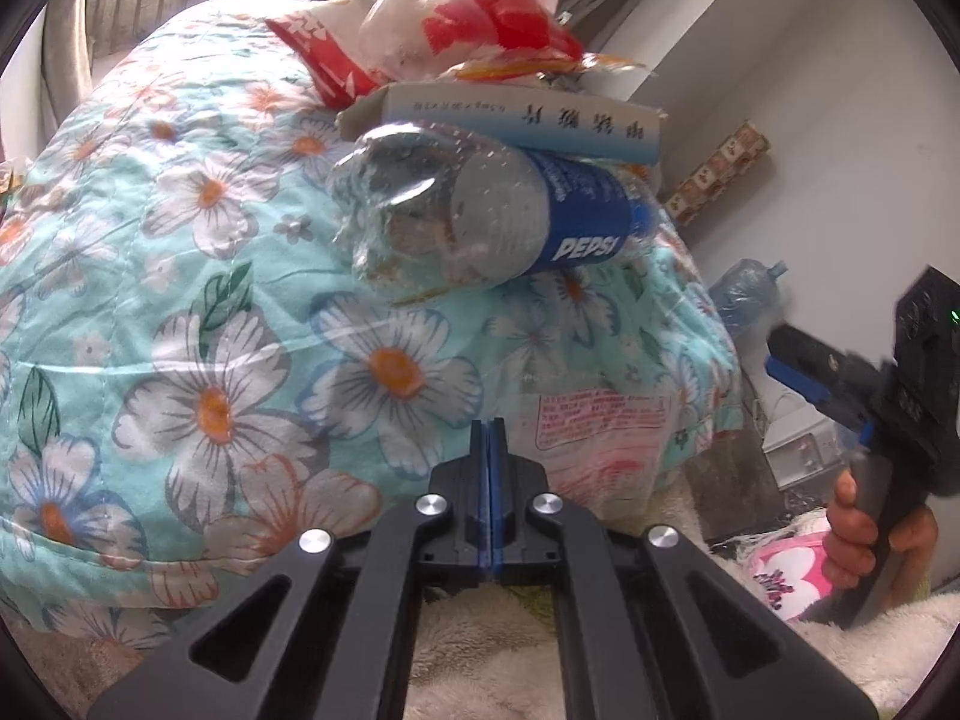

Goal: Collect trash
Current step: 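Grasp the yellow snack bag with the right tool while the left tool holds the clear bag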

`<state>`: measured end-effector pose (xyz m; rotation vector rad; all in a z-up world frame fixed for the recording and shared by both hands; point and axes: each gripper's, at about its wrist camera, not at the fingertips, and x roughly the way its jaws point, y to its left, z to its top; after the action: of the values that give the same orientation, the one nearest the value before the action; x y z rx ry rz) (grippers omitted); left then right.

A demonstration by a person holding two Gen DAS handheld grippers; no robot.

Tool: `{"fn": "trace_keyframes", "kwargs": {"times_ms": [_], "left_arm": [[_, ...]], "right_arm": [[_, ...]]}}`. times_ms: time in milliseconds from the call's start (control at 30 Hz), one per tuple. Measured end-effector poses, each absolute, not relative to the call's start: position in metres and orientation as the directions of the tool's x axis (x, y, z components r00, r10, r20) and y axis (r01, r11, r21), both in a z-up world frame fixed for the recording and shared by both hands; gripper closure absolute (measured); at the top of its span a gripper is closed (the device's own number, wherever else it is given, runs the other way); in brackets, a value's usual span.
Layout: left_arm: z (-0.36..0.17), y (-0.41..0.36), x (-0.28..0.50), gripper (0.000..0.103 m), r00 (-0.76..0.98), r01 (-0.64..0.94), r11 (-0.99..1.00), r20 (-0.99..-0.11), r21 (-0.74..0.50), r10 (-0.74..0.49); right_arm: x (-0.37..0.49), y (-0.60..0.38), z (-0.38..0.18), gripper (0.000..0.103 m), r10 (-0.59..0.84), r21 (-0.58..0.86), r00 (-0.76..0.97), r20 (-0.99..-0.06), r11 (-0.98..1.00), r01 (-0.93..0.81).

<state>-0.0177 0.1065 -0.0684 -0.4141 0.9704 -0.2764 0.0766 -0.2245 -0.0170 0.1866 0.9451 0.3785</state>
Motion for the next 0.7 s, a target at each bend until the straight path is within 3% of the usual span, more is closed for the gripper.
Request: {"fn": "trace_keyframes", "kwargs": {"times_ms": [267, 367, 533, 700], "left_arm": [[-0.055, 0.129, -0.021, 0.103, 0.562, 0.075, 0.846, -0.678, -0.528, -0.473], [-0.054, 0.135, -0.021, 0.103, 0.563, 0.069, 0.845, -0.678, -0.531, -0.472], [-0.055, 0.143, -0.022, 0.103, 0.571, 0.061, 0.834, -0.666, -0.548, -0.48], [-0.056, 0.141, -0.024, 0.103, 0.568, 0.083, 0.826, -0.654, -0.558, -0.499]], "right_arm": [[0.132, -0.23, 0.015, 0.025, 0.553, 0.494, 0.545, -0.631, 0.827, -0.267], [0.162, -0.227, 0.011, 0.03, 0.697, 0.675, 0.452, -0.557, 0.697, -0.242], [0.211, -0.221, -0.031, 0.043, 0.864, 0.904, 0.291, -0.411, 0.428, 0.007], [0.238, -0.215, -0.066, 0.05, 0.895, 0.922, 0.245, -0.373, 0.328, 0.205]]}}
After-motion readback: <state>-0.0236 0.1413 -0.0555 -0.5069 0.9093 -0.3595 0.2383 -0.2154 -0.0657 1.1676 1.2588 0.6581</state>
